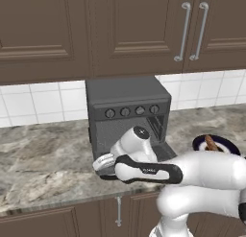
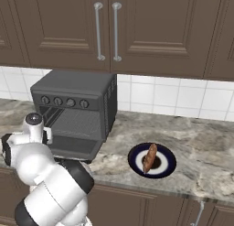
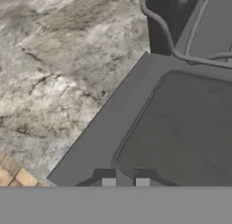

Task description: Pull the toaster oven rack outwards. Pick up the baguette from the plate and place it on the toaster oven rack. Close the toaster oven door fully and set the temperature to the lowest setting.

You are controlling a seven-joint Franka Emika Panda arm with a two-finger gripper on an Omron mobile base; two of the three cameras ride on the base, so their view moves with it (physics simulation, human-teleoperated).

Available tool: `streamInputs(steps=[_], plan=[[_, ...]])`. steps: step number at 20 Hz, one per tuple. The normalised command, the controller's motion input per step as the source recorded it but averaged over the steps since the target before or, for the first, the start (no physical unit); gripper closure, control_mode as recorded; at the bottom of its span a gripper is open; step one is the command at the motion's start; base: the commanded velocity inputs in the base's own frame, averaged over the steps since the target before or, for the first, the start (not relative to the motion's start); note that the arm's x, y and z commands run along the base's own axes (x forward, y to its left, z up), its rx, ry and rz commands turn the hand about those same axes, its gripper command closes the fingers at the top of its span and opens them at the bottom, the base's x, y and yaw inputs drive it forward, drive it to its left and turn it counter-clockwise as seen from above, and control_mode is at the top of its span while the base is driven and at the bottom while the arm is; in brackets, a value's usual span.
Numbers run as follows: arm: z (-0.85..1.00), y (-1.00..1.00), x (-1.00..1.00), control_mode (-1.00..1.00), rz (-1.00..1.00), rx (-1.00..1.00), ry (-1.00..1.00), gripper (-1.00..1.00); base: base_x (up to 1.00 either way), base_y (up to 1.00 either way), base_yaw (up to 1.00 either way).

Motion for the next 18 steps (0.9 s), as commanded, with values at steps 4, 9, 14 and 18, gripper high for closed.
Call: streamInputs(steps=[4,9,14,18], plan=[[0.66,-0.83,-1.0,-1.0,-0.01,0.0,-0.18,1.0,0.0,0.0,0.0],[1.0,-0.75,-0.96,-1.0,-0.06,-0.03,-0.3,1.0,0.0,0.0,0.0],[0.97,-0.71,-0.28,-1.0,-0.29,-0.16,-0.02,1.0,0.0,0.0,0.0],[0.54,-0.91,-0.02,-1.0,-0.48,-0.22,0.14,1.0,0.0,0.0,0.0]])
